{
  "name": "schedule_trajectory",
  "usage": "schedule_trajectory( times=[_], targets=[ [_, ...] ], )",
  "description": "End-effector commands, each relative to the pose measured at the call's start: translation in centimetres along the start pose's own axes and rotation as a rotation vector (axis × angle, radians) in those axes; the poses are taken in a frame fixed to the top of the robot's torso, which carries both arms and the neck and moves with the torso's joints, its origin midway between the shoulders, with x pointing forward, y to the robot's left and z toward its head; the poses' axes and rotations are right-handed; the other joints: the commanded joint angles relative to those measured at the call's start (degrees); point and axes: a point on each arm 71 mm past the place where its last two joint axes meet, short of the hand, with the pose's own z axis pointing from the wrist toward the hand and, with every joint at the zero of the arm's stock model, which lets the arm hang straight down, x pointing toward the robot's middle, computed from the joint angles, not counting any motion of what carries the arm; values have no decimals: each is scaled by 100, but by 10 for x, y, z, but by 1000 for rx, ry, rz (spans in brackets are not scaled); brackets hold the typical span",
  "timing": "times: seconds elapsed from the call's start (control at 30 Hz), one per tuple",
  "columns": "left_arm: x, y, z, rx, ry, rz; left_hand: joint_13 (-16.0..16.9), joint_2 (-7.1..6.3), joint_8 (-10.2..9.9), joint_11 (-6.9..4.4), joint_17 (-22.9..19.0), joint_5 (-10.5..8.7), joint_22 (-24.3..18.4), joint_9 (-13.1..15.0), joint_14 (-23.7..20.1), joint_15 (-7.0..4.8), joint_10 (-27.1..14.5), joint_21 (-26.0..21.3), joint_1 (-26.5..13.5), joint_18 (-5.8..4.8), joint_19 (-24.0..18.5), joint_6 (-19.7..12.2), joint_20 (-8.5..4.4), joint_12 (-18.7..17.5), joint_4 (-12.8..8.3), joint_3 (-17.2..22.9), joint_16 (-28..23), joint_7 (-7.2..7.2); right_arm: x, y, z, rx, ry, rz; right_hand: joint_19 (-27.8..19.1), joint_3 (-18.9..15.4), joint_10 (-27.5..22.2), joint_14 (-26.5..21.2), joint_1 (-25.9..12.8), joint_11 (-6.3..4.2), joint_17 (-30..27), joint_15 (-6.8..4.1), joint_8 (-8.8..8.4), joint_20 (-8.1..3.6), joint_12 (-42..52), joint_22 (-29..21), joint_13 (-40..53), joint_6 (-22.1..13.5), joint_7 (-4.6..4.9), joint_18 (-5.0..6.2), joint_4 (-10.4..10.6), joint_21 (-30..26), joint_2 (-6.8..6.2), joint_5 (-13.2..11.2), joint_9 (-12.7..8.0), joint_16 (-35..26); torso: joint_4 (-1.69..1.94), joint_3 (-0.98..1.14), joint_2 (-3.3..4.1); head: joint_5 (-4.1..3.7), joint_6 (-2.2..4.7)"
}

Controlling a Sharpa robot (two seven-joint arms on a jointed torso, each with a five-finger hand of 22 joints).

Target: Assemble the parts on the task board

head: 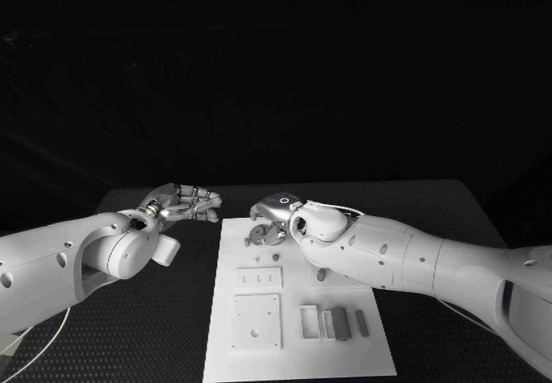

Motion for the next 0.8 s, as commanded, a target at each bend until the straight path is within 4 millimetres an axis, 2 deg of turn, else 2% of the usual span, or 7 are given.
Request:
schedule_trajectory(
  times=[0.03,0.07,0.13,0.2,0.33,0.57,0.8],
  targets=[
    [2,-2,1,10,14,1,-10,-3,-37,43,8,-20,6,-6,38,10,5,-36,-57,113,20,-6,-1,-35,-5,38,-39,56,5,6,1,-34,30,1,-10,-35,-9,-8,15,-33,-9,-7,9,19,11,82,-27,-35,-20,512,-46,-25,75,-33,11,27,0,5,2,0,-6],
    [3,-2,1,11,15,1,-10,-3,-37,43,8,-20,6,-6,38,10,5,-36,-58,113,20,-6,-1,-35,-5,38,-39,56,6,7,1,-39,34,0,-15,-50,6,-13,13,-36,-12,-10,17,20,17,84,-38,-33,-22,512,-61,-28,111,-33,16,29,0,6,1,2,-9],
    [3,-2,1,11,16,1,-10,-1,-38,43,9,-20,7,-6,39,10,5,-36,-59,113,20,-6,-1,-35,-4,39,-40,57,7,8,2,-44,35,5,-20,-137,97,23,23,-40,-16,-14,58,15,42,89,-80,-5,-7,512,-193,-34,303,-33,32,69,5,6,1,7,-16],
    [4,-2,2,11,18,1,-10,0,-38,43,10,-20,7,-6,39,10,5,-36,-60,113,20,-6,-1,-35,-4,39,-40,57,8,8,2,-44,43,4,-31,-187,168,36,25,-42,-22,-14,79,19,58,85,-100,13,5,512,-286,-49,407,-34,37,85,11,7,-1,8,-22],
    [3,-2,2,10,17,1,-10,2,-38,44,12,-20,7,-6,40,10,5,-37,-63,112,21,-7,-1,-36,-3,39,-42,58,10,6,2,-38,47,1,-27,-235,320,57,35,-49,-36,-21,98,24,86,80,-134,23,16,512,-458,-69,641,-35,32,111,-1,5,0,14,-25],
    [5,-2,2,10,18,1,-11,15,-41,46,21,-20,9,-7,43,11,5,-38,-88,111,23,-9,0,-39,3,39,-50,64,17,1,4,-14,80,-8,-42,-183,353,26,29,-70,-69,-40,74,50,41,65,-215,-41,17,512,-582,-116,784,-35,1,100,0,3,1,-4,-25],
    [4,-2,2,7,15,1,-13,18,-52,53,34,-20,12,-10,47,10,-2,-42,-120,112,24,-24,-1,-46,3,41,-64,80,24,1,4,-14,124,-14,-53,-131,299,8,5,-105,-93,-74,74,69,3,67,-303,-69,3,512,-659,-143,979,-35,-15,97,-3,7,1,9,-36]
  ],
)
